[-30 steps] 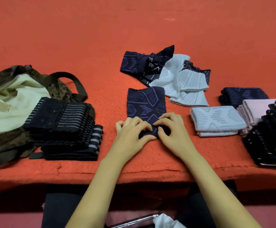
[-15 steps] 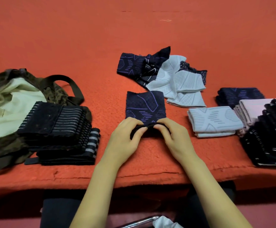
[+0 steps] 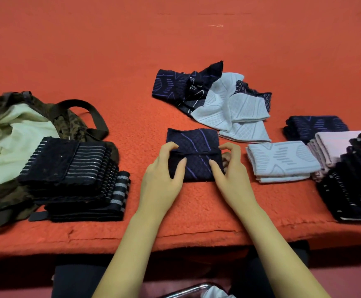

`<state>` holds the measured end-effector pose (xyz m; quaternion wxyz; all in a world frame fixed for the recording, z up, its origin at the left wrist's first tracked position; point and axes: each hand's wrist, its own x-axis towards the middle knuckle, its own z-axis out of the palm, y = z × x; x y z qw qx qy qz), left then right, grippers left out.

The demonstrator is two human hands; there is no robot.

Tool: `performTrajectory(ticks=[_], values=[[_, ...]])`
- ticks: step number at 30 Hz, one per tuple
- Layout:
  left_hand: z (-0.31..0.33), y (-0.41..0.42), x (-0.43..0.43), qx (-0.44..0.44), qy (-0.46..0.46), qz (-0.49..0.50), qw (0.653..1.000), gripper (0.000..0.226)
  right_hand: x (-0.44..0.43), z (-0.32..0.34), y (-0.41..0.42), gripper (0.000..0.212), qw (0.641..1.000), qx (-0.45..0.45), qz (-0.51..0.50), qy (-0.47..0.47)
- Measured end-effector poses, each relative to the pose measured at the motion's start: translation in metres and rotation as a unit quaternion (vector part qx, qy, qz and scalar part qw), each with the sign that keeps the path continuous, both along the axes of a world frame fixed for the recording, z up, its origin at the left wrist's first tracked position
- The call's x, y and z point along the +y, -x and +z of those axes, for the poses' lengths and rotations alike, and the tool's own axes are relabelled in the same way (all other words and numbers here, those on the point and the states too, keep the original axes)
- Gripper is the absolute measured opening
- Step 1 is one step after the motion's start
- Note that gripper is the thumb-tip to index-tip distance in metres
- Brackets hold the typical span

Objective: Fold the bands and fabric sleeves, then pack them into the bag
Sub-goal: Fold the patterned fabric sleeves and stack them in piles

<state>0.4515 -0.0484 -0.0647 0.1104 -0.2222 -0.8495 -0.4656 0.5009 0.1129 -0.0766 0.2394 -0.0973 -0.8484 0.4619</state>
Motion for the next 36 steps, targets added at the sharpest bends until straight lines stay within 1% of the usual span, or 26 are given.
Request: performTrajectory(ticks=[2, 5, 6, 8, 10, 13, 14, 17, 21, 24, 27, 29, 33, 36], values=[[-0.005, 0.002, -0.004, 0.021, 0.014, -0.017, 1.000, 0.030, -0.001, 0.001, 0.001, 0.034, 1.000, 0.003, -0.005, -0.015], [-0.014, 0.009, -0.004, 0.010, 0.025, -0.022, 0.999, 0.030, 0.000, -0.002, 0.004, 0.018, 0.997, 0.018, -0.003, -0.076], [-0.016, 0.011, -0.003, 0.010, 0.024, -0.017, 1.000, 0.030, 0.000, -0.004, 0.004, 0.017, 0.996, 0.015, -0.006, -0.093], [-0.018, 0.013, -0.002, 0.003, 0.023, -0.007, 1.000, 0.031, 0.000, -0.004, 0.004, 0.022, 0.993, 0.005, -0.009, -0.114], [-0.018, 0.013, 0.000, -0.009, 0.035, -0.007, 0.999, 0.035, -0.001, -0.003, 0.002, 0.029, 0.993, -0.015, -0.005, -0.115], [-0.017, 0.009, 0.003, -0.027, 0.094, -0.011, 0.995, 0.052, -0.003, -0.002, 0.000, 0.045, 0.990, -0.069, 0.001, -0.125], [-0.016, 0.008, 0.004, -0.027, 0.114, -0.005, 0.993, 0.054, -0.003, -0.001, 0.001, 0.049, 0.987, -0.085, 0.002, -0.134], [-0.019, 0.008, 0.005, -0.011, 0.142, 0.011, 0.990, 0.046, -0.004, -0.003, 0.003, 0.047, 0.979, -0.106, -0.002, -0.175], [-0.018, 0.008, 0.007, 0.010, 0.169, 0.033, 0.985, 0.045, -0.006, -0.004, 0.006, 0.043, 0.972, -0.112, -0.012, -0.207], [-0.017, 0.007, 0.008, 0.032, 0.205, 0.044, 0.977, 0.055, -0.008, -0.001, 0.006, 0.052, 0.971, -0.117, -0.019, -0.210], [-0.017, 0.006, 0.008, 0.027, 0.247, 0.047, 0.968, 0.065, -0.010, 0.002, 0.004, 0.055, 0.969, -0.124, -0.016, -0.214], [-0.017, 0.006, 0.008, 0.034, 0.254, 0.055, 0.965, 0.058, -0.009, 0.002, 0.003, 0.053, 0.968, -0.110, -0.025, -0.226], [-0.015, 0.006, 0.008, 0.041, 0.221, 0.076, 0.971, 0.039, -0.007, -0.004, 0.006, 0.040, 0.957, -0.054, -0.068, -0.276], [-0.017, 0.005, 0.007, 0.051, 0.185, 0.074, 0.979, 0.029, -0.004, -0.009, 0.006, 0.032, 0.957, 0.006, -0.048, -0.287]])
